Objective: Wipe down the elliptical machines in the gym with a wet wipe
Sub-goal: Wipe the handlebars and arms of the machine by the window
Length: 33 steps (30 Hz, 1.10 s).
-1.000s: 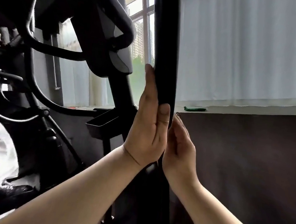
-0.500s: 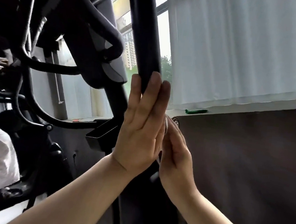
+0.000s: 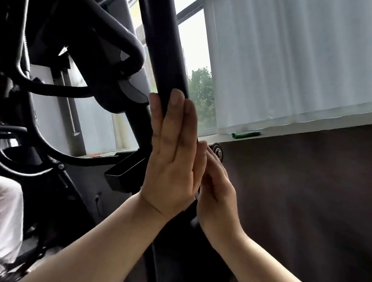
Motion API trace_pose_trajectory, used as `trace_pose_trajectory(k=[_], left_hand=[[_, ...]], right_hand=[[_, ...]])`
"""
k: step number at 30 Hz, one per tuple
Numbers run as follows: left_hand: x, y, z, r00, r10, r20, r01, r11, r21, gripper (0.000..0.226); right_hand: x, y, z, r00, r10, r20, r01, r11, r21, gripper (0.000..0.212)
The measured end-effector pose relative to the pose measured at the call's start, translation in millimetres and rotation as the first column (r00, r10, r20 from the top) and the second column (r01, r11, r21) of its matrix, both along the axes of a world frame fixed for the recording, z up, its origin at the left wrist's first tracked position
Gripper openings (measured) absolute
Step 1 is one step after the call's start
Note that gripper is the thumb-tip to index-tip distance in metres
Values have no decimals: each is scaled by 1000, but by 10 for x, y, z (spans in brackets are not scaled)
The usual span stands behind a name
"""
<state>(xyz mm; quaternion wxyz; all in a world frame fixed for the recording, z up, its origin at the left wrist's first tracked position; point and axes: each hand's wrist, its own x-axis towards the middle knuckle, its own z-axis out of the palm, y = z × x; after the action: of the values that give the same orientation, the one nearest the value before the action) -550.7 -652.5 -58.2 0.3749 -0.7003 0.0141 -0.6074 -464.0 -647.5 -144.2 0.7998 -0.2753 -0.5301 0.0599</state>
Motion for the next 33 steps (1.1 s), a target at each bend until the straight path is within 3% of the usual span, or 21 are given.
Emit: trace_pose_trajectory(k=[5,8,11,16,21,24,27,30,33], left_hand=[[23,31,-12,1000,14,28,-13,1000,-7,75],[48,31,-6,999,25,40,-26,1000,12,73],[59,27,-10,998,37,60,-37,999,4,82],[56,-16,-10,997,46,62,-45,999,-17,84],[37,5,-32,997,64,45,-64,998,9,82],[34,7,-37,998,58,37,-59,998,12,75],[36,-7,-46,998,53,28,-53,999,-13,78],[21,-22,-55,999,46,14,-45,998,-43,81],[-25,-4,-53,998,53,-24,-53,998,-23,82]], right_hand=[[-142,-141,-51,1000,-4,-11,5,996,88,54],[-46,36,25,997,-79,25,80,996,-42,45],[89,189,149,999,-28,40,37,967,-253,48],[195,306,128,973,-117,201,169,948,-269,61],[72,190,65,993,-116,7,115,983,-144,49],[8,226,100,993,-94,-71,77,974,-214,37],[-51,176,259,975,9,-222,-75,954,-290,35],[-149,-11,285,892,185,-413,-302,923,-238,25],[-133,-136,282,875,211,-436,-343,905,-251,25]])
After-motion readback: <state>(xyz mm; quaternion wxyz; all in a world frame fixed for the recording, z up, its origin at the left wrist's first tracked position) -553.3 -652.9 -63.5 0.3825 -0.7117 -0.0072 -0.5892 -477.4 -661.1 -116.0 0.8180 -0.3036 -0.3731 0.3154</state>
